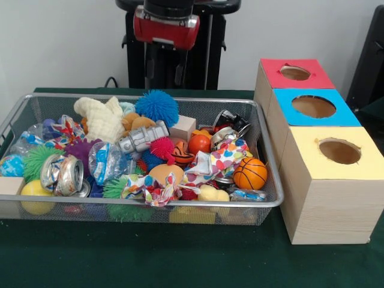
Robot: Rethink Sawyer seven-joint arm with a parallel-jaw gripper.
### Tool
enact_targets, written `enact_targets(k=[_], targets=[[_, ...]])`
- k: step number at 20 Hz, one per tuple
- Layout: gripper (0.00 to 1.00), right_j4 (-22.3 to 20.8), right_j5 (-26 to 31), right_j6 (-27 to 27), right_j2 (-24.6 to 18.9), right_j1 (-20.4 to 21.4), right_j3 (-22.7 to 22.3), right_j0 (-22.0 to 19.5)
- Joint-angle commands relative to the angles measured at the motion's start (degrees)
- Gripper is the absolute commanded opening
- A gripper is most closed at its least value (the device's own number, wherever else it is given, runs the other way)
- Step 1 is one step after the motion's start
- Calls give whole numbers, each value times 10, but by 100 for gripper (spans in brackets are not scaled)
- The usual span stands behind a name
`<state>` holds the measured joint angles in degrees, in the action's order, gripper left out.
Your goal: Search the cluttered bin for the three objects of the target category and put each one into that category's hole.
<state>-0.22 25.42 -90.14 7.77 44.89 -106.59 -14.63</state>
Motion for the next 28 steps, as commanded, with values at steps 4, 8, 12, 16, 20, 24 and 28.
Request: enact_targets(k=[4, 8, 12, 16, 20, 24, 28], targets=[[100, -23, -100, -69, -33, -101, 30, -3], [100, -33, -127, -42, -47, -104, 45, -28], [100, -40, -159, -46, -50, -102, 51, -40], [100, -44, -182, -61, -45, -115, 45, -49], [100, -32, -187, -81, -28, -126, 40, -48], [100, -12, -192, -102, -18, -151, 34, -51], [100, -6, -223, -114, -29, -186, 26, -65]])
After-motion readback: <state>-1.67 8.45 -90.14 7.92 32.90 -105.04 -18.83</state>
